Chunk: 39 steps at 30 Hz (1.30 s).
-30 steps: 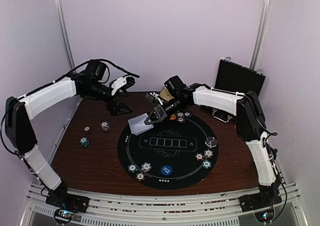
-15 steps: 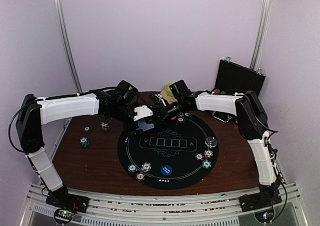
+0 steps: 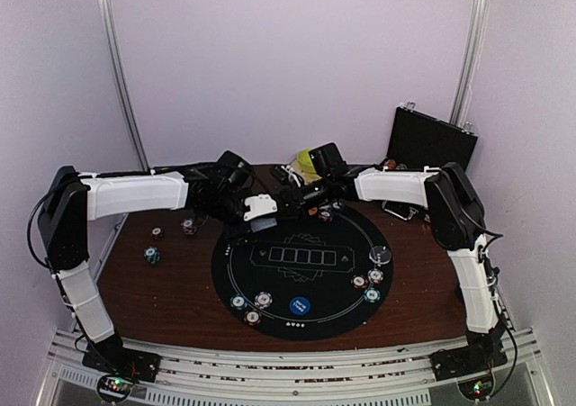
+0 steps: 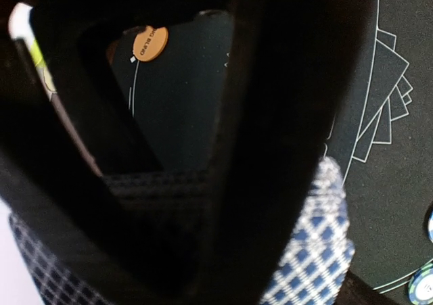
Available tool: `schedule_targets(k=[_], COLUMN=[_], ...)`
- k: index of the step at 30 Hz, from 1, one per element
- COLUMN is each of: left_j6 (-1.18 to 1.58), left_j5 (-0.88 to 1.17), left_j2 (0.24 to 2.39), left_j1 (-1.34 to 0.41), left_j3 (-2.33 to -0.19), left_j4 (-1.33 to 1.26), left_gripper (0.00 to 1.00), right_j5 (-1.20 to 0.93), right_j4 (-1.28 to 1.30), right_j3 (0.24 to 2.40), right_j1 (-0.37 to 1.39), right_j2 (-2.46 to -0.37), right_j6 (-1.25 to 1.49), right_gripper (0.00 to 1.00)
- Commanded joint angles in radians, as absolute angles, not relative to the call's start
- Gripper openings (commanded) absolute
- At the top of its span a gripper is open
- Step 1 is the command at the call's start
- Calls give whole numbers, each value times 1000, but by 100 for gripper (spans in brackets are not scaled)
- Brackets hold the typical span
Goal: Distribute texas hold em gaming equipment
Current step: Pass from the right arm to the left
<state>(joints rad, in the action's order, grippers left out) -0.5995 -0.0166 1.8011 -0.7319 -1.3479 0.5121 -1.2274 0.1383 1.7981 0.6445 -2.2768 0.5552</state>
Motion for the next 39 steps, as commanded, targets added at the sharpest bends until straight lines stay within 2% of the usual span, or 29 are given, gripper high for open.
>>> schedule_targets(k=[1, 5, 8, 11, 12, 13, 16, 21, 27, 39], left_j6=[-587, -580, -576, -577, -576, -573, -569, -562, -553, -555], left_j5=[31, 41, 44, 65, 73, 82, 125, 229, 312, 398], left_j2=[1802, 1796, 1790, 1789, 1788, 1785, 1777, 1761, 1732, 1717], left_j1=[-728, -727, -727, -727, -724, -722, -709, -676, -640, -608], left_j3=[-1349, -1348, -1338, -1329, -1325, -1318, -1301, -1269, -1236, -1227], left_j4=[465, 461, 441, 430, 423, 410, 386, 348, 295, 286], left_gripper=[87, 74, 69, 55, 54, 55, 75, 86, 87, 86], right_j5=[-1243, -1241, -1241, -1250, -1252, -1258, -1277, -1296, -1301, -1290], right_j4=[87, 87, 85, 72, 69, 59, -9, -142, -242, -213], right_j3=[1786, 1783, 1779, 1777, 1776, 1772, 1750, 1703, 1669, 1670], right_j1=[637, 633, 632, 632, 631, 631, 630, 629, 629, 630], right_j2=[-2245, -2251, -2256, -2259, -2260, -2262, -2262, -2256, -2253, -2268], right_j6=[572, 571, 572, 584, 587, 594, 649, 762, 834, 811], right_gripper=[0, 0, 0, 0, 0, 0, 0, 0, 0, 0])
